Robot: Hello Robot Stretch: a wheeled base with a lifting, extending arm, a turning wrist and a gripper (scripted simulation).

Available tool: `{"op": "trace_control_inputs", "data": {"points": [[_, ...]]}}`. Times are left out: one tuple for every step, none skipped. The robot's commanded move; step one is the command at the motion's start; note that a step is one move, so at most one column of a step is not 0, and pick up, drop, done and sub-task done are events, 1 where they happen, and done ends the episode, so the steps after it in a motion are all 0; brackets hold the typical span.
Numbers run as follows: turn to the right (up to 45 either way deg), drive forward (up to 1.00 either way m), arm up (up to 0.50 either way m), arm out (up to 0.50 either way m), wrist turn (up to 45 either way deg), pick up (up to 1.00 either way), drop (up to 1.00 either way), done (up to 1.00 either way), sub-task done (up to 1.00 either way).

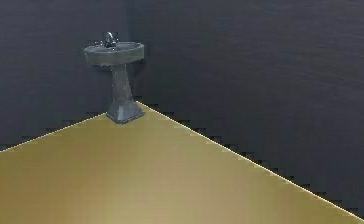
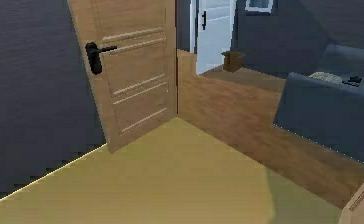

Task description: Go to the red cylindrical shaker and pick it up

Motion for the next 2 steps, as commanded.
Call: {"op": "trace_control_inputs", "data": {"points": [[21.0, 0.0, 0.0, 0.0, 0.0, 0.0, 0.0, 0.0, 0.0], [0.0, 0.05, 0.0, 0.0, 0.0, 0.0, 0.0, 0.0, 0.0]]}}
